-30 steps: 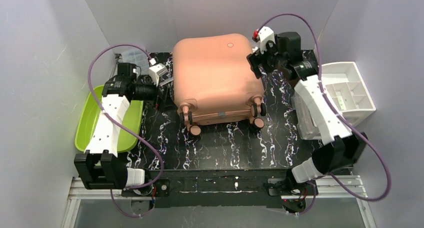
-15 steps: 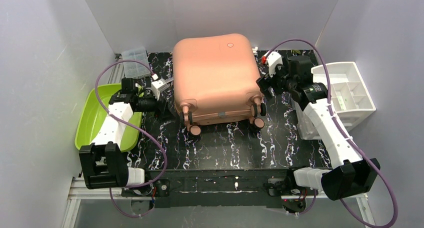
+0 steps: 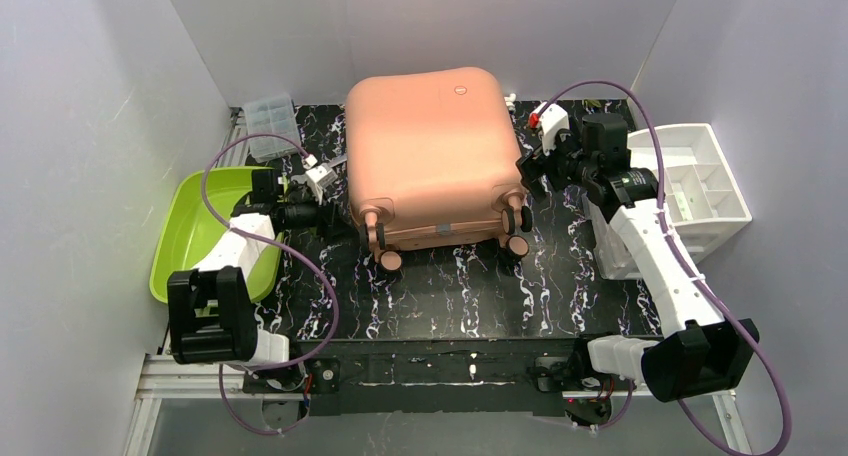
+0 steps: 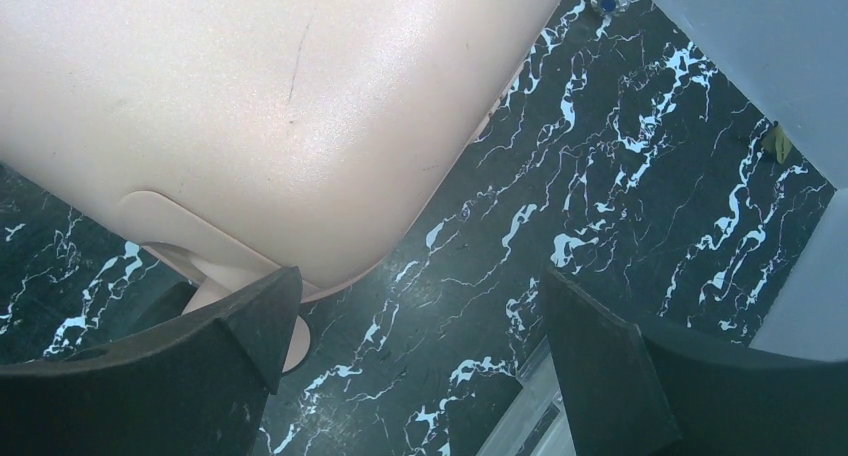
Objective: Open, take out, and arrange the luggage
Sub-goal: Grab the zipper of the luggage.
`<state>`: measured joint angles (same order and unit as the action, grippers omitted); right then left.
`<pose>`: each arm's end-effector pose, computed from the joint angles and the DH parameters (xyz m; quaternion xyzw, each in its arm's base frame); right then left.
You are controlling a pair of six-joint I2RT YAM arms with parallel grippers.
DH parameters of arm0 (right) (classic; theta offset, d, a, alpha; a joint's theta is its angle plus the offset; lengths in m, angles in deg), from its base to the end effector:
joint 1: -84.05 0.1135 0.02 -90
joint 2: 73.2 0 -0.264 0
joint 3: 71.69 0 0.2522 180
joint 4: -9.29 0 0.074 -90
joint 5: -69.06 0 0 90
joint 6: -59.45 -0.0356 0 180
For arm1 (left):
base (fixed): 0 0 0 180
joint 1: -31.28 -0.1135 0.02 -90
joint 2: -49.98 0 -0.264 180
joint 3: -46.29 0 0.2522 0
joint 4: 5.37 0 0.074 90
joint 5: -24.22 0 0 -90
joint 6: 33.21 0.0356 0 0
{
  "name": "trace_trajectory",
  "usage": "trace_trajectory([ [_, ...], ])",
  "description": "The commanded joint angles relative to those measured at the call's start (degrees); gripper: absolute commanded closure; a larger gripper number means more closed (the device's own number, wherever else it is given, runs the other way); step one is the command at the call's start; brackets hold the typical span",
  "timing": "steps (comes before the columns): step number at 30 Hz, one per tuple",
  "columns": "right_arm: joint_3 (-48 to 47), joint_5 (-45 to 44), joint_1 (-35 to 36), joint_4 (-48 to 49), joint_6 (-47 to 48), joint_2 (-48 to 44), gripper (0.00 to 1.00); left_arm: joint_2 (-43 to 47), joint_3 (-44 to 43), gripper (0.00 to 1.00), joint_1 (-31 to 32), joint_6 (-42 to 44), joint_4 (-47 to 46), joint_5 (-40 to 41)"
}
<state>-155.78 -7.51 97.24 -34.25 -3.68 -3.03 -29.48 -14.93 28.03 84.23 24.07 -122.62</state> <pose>0.2607 0.0696 0.3688 -0.3493 0.7864 0.0409 0.5079 0.2754 -0.0142 0.2250 0.3398 0.7660 -0.3440 0.4236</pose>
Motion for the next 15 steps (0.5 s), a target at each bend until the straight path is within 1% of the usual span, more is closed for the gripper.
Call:
trace_trajectory([
  [1, 0.09, 1.4, -0.51, 2.77, -0.77, -2.0, 0.02, -2.18, -2.46, 0.44, -0.01, -1.7, -2.37, -2.67],
  [8, -1.42, 1.97, -0.62, 1.44, -0.49, -1.52, 0.02, -4.91, -3.75, 0.47, -0.07, -2.48, -3.56, -2.39],
  [15, -0.43, 1.65, -0.62, 1.08, 0.24, -2.39, 0.02, -6.64, -3.87, 0.56, -0.01, -2.33, -3.99, -3.56],
])
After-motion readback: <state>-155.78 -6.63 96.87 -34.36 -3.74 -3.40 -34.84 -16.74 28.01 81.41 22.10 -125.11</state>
